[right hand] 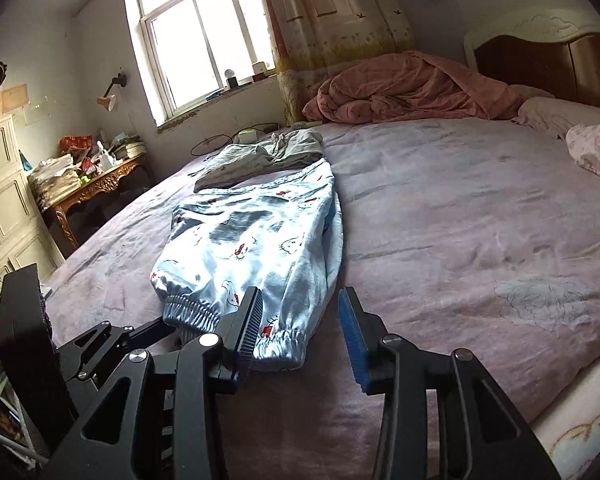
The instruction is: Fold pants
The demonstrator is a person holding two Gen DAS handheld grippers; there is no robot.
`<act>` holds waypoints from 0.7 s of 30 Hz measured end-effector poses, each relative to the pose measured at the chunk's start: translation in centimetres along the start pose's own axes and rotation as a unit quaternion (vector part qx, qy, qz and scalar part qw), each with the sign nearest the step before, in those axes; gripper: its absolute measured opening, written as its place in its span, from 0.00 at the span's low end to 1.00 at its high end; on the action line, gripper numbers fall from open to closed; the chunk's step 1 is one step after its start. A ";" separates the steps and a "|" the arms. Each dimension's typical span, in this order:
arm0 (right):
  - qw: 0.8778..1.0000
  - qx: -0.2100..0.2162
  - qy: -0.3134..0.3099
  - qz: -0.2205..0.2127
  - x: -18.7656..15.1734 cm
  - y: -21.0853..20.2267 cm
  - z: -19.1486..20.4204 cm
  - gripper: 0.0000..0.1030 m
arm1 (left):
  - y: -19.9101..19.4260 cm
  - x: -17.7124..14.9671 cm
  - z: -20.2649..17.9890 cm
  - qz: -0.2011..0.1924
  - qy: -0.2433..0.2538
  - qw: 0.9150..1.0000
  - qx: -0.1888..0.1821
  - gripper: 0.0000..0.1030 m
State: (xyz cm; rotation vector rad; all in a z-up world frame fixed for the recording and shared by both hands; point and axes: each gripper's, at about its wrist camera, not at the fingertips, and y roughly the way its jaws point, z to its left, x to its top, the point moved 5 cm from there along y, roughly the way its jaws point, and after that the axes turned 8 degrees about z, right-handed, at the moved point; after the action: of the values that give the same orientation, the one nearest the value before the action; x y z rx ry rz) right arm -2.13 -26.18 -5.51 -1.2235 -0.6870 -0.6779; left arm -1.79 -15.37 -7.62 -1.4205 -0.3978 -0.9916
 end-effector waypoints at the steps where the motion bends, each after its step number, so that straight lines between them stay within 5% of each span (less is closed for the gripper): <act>1: 1.000 -0.006 -0.003 0.004 0.0 0.4 0.1 0.40 | -0.1 0.0 0.2 -0.007 -0.013 1.000 0.008 0.57; 6: 0.998 -0.057 -0.008 0.020 -0.7 2.3 -0.2 0.40 | -1.6 -1.4 2.3 -0.033 -0.048 0.996 0.065 0.57; 12: 0.996 -0.078 -0.008 0.031 -1.3 3.2 -0.7 0.40 | -4.0 -3.5 3.5 -0.060 -0.059 0.993 0.079 0.57; 21: 0.998 0.021 0.045 0.028 -0.7 2.3 -1.2 0.40 | -2.6 -2.1 3.5 -0.037 -0.076 0.996 0.029 0.55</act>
State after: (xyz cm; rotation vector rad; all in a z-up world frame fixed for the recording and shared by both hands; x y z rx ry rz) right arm -0.69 -26.76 -7.69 -1.1632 -0.5867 -0.6651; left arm -3.86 -10.98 -6.98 -1.4425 -0.5905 -0.9263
